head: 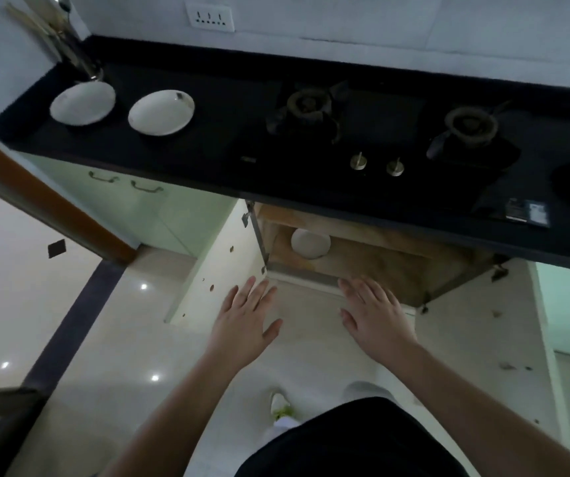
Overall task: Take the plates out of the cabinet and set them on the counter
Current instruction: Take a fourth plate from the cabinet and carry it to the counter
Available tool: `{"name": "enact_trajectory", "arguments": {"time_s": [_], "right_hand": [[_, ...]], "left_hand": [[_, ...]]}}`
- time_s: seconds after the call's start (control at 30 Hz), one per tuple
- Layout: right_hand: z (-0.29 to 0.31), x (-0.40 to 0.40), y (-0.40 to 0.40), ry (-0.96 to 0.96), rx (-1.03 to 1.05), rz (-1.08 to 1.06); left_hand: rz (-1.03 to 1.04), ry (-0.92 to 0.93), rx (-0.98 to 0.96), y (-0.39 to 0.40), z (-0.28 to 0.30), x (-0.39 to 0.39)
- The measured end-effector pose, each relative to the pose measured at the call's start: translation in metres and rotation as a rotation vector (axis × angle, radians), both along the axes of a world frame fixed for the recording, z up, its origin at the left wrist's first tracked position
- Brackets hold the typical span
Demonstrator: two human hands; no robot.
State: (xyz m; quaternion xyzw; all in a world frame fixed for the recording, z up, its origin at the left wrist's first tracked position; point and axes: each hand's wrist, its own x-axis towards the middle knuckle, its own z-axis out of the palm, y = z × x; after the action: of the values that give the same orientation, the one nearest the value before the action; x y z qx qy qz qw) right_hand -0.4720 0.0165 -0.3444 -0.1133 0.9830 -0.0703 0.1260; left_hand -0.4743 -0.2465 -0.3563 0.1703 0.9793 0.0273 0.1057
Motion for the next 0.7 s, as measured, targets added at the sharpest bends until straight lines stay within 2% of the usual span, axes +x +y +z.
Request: {"name": "enact_trajectory", "arguments": {"time_s": [0.2, 0.33, 0.5, 0.7], "right_hand": [[-0.01, -0.023, -0.007, -0.022, 0.004, -0.052], [-0.043, -0.052, -0.005, -0.083, -0.01, -0.07], [-0.096, -0.094, -0.001, -0.09, -0.005, -0.112], [-0.174, -0.142, 0.006, -0.1, 0.024, -0.059]], "left_hand": [[-0.089, -0.03, 0.033, 0.007, -0.01, -0.048], [-0.061, -0.027, 0.044, 0.023, -0.037, -0.081], [-0.076, -0.073, -0.01, 0.041, -0.094, -0.119], [-0.073, -0.095, -0.029, 0.052, -0.179, -0.159]]}}
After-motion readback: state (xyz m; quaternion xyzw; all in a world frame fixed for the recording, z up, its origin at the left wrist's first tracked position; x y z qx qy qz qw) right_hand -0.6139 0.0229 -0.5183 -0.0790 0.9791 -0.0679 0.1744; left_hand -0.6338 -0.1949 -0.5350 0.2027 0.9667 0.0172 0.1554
